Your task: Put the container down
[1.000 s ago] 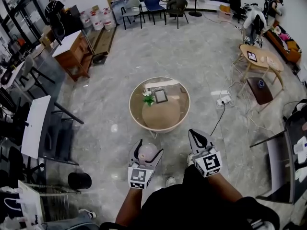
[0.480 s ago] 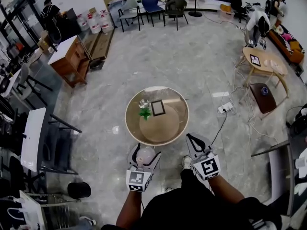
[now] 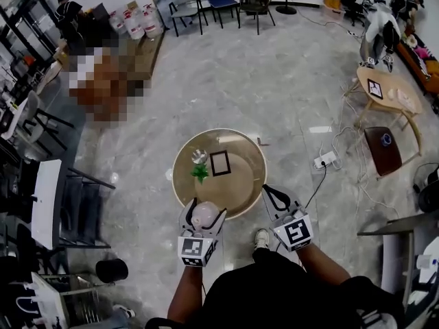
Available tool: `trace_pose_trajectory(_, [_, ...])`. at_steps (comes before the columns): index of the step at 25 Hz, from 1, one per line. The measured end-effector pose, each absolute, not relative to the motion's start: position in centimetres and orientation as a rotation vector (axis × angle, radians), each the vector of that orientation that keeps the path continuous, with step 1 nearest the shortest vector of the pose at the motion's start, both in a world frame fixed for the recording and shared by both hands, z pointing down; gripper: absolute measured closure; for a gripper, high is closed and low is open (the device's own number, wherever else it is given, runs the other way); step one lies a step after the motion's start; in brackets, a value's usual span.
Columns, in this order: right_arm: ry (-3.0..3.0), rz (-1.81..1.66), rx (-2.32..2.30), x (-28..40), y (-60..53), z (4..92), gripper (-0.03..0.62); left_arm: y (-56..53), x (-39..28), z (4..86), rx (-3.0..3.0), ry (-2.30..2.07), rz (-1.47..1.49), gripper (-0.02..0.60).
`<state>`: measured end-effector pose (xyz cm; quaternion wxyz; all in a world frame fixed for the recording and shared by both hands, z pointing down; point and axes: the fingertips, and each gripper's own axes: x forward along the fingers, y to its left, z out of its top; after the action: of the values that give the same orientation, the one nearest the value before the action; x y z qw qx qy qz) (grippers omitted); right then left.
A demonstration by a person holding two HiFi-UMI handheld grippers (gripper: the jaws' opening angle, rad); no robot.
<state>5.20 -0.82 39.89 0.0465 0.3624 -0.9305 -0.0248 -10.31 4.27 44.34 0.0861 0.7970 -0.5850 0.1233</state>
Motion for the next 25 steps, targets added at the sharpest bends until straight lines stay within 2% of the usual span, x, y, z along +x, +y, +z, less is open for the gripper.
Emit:
trace_pose_trajectory(12, [-2.854,-0.034,1.033,5.7,-9.6,41.0,0.594,-7.3,-9.9,43.6,2.344,-1.774,0.309,0.169])
trace_pose_trajectory(25, [-2.792,-0.061,1.054,1.2,-18.5,41.0,0.594,-17.7,-12.4,47.2,2.351,-1.637,0.308,0.169])
